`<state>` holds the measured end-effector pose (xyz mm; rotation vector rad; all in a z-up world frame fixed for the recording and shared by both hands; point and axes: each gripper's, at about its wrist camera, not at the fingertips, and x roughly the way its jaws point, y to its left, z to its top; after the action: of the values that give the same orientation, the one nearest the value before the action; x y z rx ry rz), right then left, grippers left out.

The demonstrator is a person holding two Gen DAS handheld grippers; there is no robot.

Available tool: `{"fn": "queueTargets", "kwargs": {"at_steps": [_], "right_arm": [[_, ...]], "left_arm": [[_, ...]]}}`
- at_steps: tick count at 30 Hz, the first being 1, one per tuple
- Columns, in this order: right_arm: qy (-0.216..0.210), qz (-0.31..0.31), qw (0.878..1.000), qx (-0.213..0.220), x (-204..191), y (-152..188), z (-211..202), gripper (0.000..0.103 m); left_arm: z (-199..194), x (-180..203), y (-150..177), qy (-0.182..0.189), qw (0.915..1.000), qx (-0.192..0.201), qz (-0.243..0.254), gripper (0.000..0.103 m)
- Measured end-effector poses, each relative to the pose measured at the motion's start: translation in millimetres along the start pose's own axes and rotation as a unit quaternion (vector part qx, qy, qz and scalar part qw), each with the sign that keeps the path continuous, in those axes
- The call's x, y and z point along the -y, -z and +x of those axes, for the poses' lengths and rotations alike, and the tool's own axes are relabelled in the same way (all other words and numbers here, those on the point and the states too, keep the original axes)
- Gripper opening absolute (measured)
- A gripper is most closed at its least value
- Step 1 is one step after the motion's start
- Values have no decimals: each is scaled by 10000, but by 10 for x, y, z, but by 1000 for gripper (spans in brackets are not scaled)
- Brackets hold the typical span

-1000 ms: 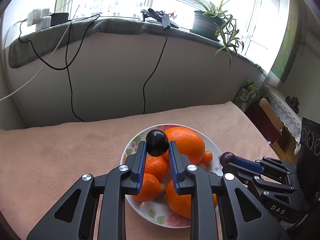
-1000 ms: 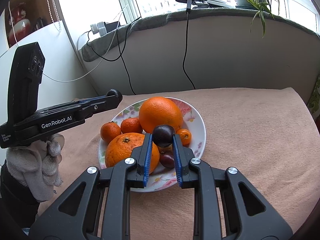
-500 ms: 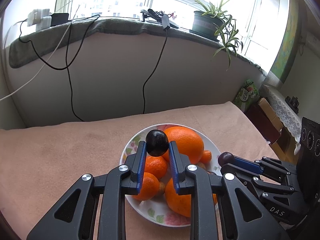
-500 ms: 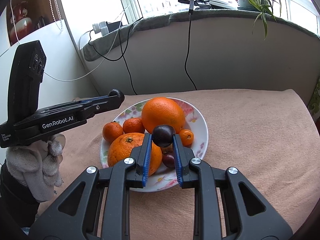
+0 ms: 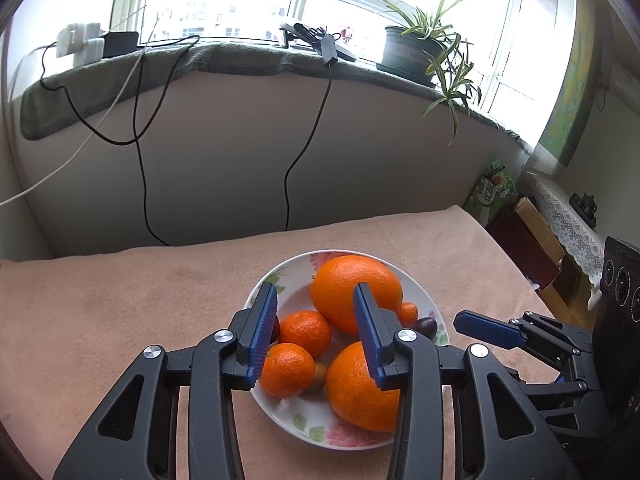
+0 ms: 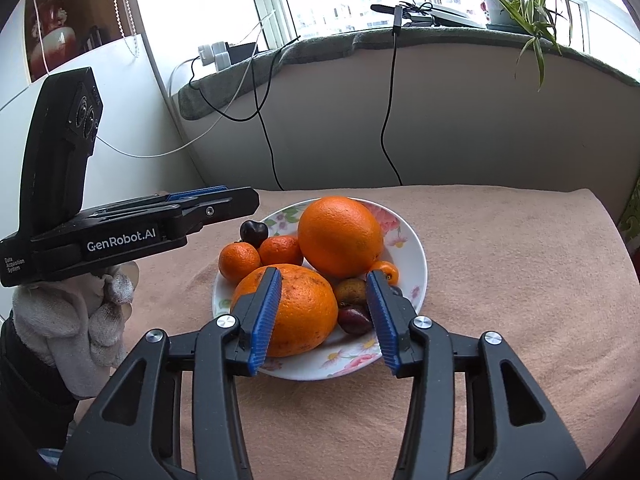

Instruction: Organize fruits

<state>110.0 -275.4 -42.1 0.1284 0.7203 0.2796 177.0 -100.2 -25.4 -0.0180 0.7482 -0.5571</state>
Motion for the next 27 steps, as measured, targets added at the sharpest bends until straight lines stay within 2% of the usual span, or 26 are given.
{"fn": "queueTargets", "kwargs": {"at_steps": [2,6,8,10,14,20,27], "right_arm": [[12,-1,10000,-22,-2,2,5,47],[64,-1,10000,14,-5,7,-11,57],[102,-20,9999,27,-9,9,-23,58],[161,-45,9998,53,-14,9,-37,67],[209,-66,9997,100,-19,11,-70,76],[315,-135,9993,114,-41,22,-91,81],[444,-141,9988,121,-46,48,-123,87]], "left_arm": [[-9,6,0,-5,10000,5,9,46],[-20,16,8,3,10000,8,41,46],[-25,26,12,-16,10000,15,53,56],[-39,35,13,-21,10000,34,63,59],[-69,56,17,-55,9999,60,78,66],[-101,75,31,-137,9998,66,84,70],[-159,64,61,-184,9998,94,24,70]]}}
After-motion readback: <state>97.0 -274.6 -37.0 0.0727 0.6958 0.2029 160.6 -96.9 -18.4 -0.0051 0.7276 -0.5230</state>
